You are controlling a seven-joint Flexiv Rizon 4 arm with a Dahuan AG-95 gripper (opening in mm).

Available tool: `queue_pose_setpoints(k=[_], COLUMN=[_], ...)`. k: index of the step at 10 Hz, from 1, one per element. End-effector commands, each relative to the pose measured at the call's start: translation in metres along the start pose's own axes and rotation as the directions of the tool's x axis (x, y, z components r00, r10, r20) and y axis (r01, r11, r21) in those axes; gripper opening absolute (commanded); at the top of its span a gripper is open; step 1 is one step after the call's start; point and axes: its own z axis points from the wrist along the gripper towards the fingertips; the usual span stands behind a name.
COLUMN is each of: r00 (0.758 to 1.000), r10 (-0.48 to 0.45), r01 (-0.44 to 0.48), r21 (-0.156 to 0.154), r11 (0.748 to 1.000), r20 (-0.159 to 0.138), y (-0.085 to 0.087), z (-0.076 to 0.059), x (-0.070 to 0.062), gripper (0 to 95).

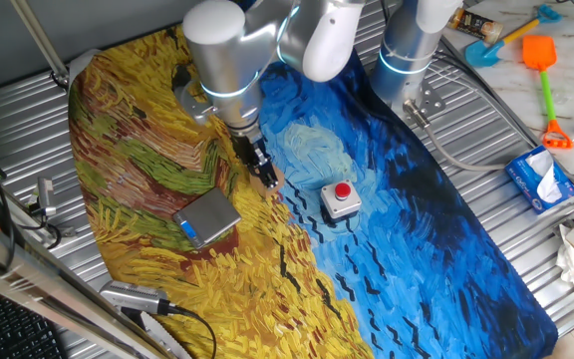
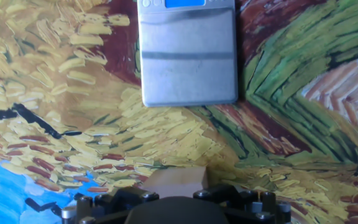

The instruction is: Place the block on the scale

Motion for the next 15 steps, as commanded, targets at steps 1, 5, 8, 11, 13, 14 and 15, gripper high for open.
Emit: queue_pose_setpoints(k=[1, 5, 8, 11, 13, 14, 15], r00=[1.000, 1.000, 0.999, 0.999, 0.999, 0.999, 0.999], r10=[0.003, 0.006, 0.042, 0.045, 0.043, 0.042, 0.044], r01=[-0.003, -0.006, -0.042, -0.045, -0.043, -0.043, -0.045], r21=[0.002, 0.006, 0.012, 0.016, 0.018, 0.018, 0.020], r11=[1.000, 1.000, 0.999, 0.999, 0.999, 0.999, 0.999], r20=[0.001, 0.007, 0.010, 0.011, 0.014, 0.014, 0.012], y=[-0.0008, -0.0007, -0.0007, -0.0007, -0.0006, -0.0004, 0.0000], z=[0.0031, 0.0096, 0.0101, 0.0101, 0.0097, 0.0086, 0.0062], x=[0.0003, 0.0010, 0.0011, 0.0011, 0.0010, 0.0009, 0.0003], gripper=[76.0, 76.0, 0.0, 0.0, 0.0, 0.0, 0.0])
